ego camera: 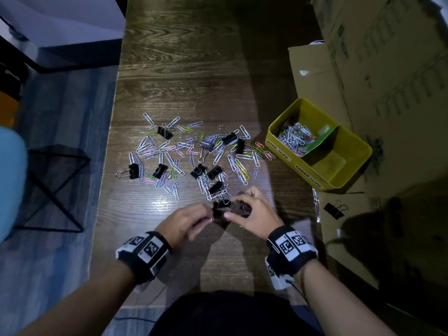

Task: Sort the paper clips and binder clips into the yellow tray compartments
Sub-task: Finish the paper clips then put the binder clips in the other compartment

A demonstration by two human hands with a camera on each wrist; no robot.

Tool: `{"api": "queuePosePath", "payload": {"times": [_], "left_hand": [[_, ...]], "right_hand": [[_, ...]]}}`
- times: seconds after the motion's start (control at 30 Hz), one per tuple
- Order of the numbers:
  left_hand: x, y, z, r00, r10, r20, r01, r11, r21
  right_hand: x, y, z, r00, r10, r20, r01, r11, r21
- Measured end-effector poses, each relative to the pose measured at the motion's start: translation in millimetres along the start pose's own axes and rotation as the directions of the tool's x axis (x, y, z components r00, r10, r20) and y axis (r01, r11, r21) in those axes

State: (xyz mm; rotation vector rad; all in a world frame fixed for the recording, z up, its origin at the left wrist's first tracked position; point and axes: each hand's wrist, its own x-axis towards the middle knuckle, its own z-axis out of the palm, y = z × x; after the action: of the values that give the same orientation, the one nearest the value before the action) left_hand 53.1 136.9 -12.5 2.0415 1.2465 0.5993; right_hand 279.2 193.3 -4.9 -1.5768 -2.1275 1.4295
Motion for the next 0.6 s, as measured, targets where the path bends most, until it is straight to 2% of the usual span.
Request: {"api": "queuePosePath", "payload": {"times": [0.1, 0.2, 0.23, 0.37, 0.5, 0.6], "left_hand": [[-10, -11, 4, 0.976, -0.057, 0.21, 0.039, 0.995, 0.089], [-11, -13, 0, 0.937, -0.138, 0.32, 0.08, 0.979, 0.187], [-9, -12, -3, 0.936, -0.168, 0.309, 0.104, 0.971, 0.214], [24, -6, -2, 0.961, -0.245, 0.125, 0.199, 0.932, 0.302], [54, 1, 22, 0.927, -0.342, 0.155, 0.246, 0.865, 0.438], [55, 1, 28, 0.952, -0.285, 0.108, 0.217, 0.883, 0.415]], "right_hand": [[-11, 15, 7, 1.0, 0.0, -0.015, -0.002, 0.986, -0.167], [-21, 26, 10, 0.995, 0.062, -0.076, -0.084, 0.942, -0.325], [-23, 28, 10, 0.993, 0.066, -0.101, -0.098, 0.928, -0.359], [-25, 31, 7, 0.988, 0.025, -0.149, -0.091, 0.887, -0.453], [-16, 16, -1, 0.985, -0.006, -0.173, -0.074, 0.889, -0.452], [7, -8, -9, 0.986, -0.099, -0.138, 0.032, 0.905, -0.425]]}}
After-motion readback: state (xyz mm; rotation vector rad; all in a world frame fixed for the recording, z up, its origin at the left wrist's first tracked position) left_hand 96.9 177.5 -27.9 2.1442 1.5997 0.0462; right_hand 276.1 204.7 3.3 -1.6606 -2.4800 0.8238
